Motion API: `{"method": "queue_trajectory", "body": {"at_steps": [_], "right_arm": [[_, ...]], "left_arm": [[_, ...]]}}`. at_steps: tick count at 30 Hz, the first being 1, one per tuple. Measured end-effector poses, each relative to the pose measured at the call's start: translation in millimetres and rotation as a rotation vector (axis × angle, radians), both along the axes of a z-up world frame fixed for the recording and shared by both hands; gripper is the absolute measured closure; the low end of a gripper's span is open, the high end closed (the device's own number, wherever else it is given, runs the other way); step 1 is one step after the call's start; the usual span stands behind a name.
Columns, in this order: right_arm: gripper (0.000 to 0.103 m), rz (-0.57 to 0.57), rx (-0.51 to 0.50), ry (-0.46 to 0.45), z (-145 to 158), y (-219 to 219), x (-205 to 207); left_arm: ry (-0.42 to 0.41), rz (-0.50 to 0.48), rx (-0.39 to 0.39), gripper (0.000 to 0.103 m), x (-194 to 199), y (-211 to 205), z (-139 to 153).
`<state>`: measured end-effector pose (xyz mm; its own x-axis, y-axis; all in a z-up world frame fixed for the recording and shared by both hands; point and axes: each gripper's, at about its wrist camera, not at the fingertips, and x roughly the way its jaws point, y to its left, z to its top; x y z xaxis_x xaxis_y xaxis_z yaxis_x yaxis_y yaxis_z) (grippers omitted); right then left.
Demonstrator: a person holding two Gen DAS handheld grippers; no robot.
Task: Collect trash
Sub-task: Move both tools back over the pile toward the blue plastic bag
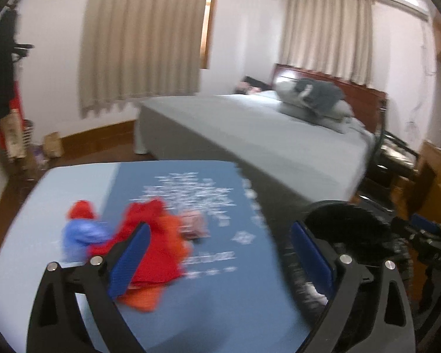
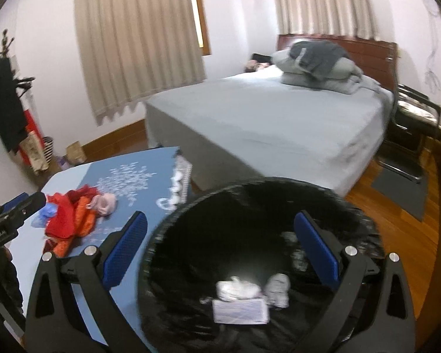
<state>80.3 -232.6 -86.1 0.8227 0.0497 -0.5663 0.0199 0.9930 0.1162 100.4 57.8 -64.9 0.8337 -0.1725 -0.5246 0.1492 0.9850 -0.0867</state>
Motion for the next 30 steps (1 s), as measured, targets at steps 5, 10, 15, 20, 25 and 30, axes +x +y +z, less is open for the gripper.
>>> {"method": "queue_trajectory", "body": {"at_steps": [5, 10, 15, 20, 25, 30], "right_arm": [[0.006, 0.079, 0.008, -0.001, -2, 39, 22], [0.006, 0.139, 0.006, 0.009, -6, 75, 47], [0.006, 0.174, -0.001, 0.008, -12, 105, 74], [0.006, 0.201, -0.013, 0.016, -26, 138, 102], [0.006, 0.230, -0.037, 0.068, -52, 168, 133], [0.006, 0.250, -0.047, 0.101, -71, 189, 154]], "left_arm": [[0.008, 0.132, 0.015, 0.009, -2, 55, -8], [0.025, 0.226, 0.027, 0.009, 4, 98, -18], [0.039, 0.284, 0.047, 0.009, 9, 121, -29], [0.052, 0.330, 0.045, 0.009, 24, 137, -40], [0.072, 0.357, 0.052, 0.010, 38, 149, -52], [0.085, 0.369, 0.054, 0.010, 44, 155, -58]]}}
